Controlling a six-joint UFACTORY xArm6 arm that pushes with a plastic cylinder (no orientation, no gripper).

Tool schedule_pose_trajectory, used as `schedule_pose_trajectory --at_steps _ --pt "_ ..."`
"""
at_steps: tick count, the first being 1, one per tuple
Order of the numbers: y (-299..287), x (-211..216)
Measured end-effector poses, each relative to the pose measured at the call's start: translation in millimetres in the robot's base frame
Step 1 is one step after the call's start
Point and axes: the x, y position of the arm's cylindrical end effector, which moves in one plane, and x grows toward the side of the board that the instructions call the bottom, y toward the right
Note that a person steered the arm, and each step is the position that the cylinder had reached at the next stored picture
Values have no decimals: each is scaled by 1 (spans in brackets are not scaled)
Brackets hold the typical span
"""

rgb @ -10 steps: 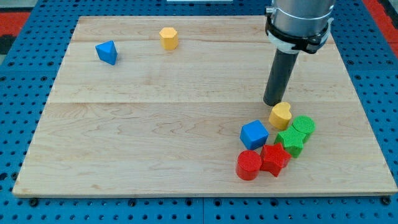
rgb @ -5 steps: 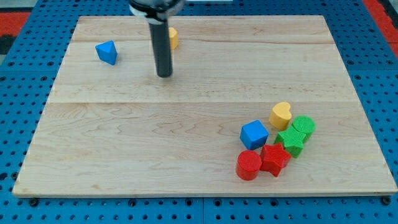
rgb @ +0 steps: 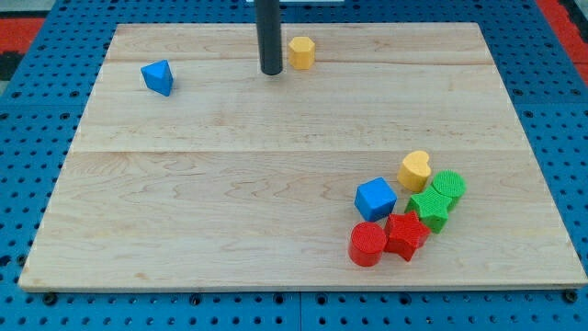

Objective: Move the blue triangle into the yellow hexagon

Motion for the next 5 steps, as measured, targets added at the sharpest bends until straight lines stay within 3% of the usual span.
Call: schedule_pose_trajectory --at_steps 2,4,5 --pt "31 21" --pt "28 -32" --pt "10 9"
